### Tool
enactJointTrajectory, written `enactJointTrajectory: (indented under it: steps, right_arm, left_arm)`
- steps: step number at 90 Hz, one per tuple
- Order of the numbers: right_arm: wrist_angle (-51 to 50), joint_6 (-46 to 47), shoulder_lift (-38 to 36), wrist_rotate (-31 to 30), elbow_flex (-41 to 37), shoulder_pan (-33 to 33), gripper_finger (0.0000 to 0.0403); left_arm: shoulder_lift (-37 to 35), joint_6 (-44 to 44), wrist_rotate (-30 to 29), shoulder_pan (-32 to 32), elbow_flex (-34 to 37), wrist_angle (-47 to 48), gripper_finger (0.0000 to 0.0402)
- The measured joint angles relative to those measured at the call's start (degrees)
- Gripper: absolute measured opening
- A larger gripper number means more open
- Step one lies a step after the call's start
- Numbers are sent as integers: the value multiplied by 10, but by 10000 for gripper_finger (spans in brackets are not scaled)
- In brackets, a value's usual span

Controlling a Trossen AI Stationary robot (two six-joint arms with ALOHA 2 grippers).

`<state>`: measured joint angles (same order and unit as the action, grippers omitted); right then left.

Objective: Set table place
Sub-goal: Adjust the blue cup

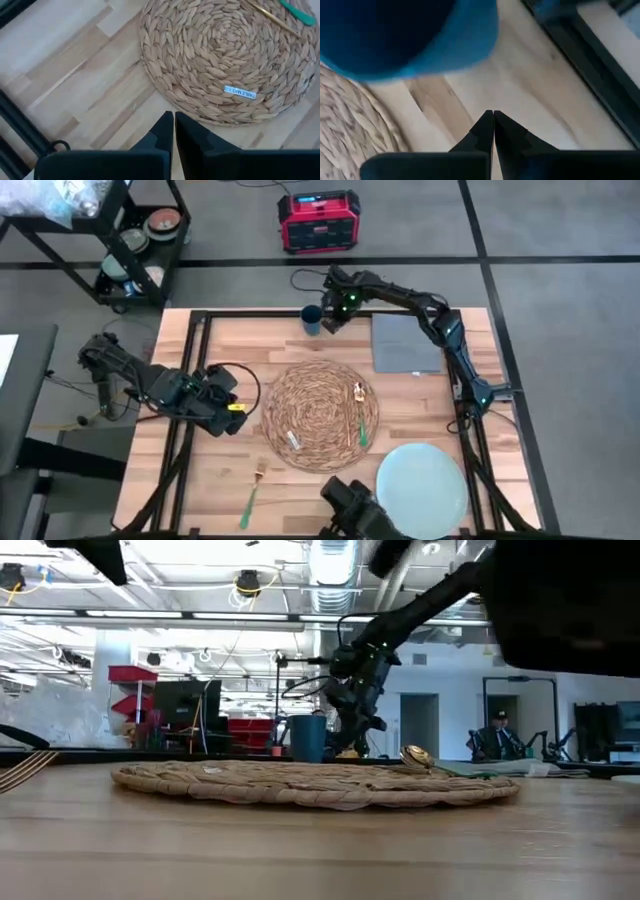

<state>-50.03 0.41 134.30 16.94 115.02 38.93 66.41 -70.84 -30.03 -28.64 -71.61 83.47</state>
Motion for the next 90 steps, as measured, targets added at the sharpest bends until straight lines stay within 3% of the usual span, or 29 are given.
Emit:
enactJointTrajectory:
  steps: [35,62,75,81,90]
  right_arm:
    - [70,68,0,63,0,-1,0]
    - [112,78,1,77,0,-26,0]
    - [164,110,1,116,0,-31,0]
    - [151,117,1,133,3,-34,0]
    - [54,107,1,135,35,-36,0]
  left_arm:
    - [-9,1,-1,0,0,16,0]
    - [-9,1,-3,0,0,28,0]
    - [-9,1,-13,0,0,29,0]
    - [-9,1,-20,0,0,28,0]
    - [-11,0,-25,0,0,28,0]
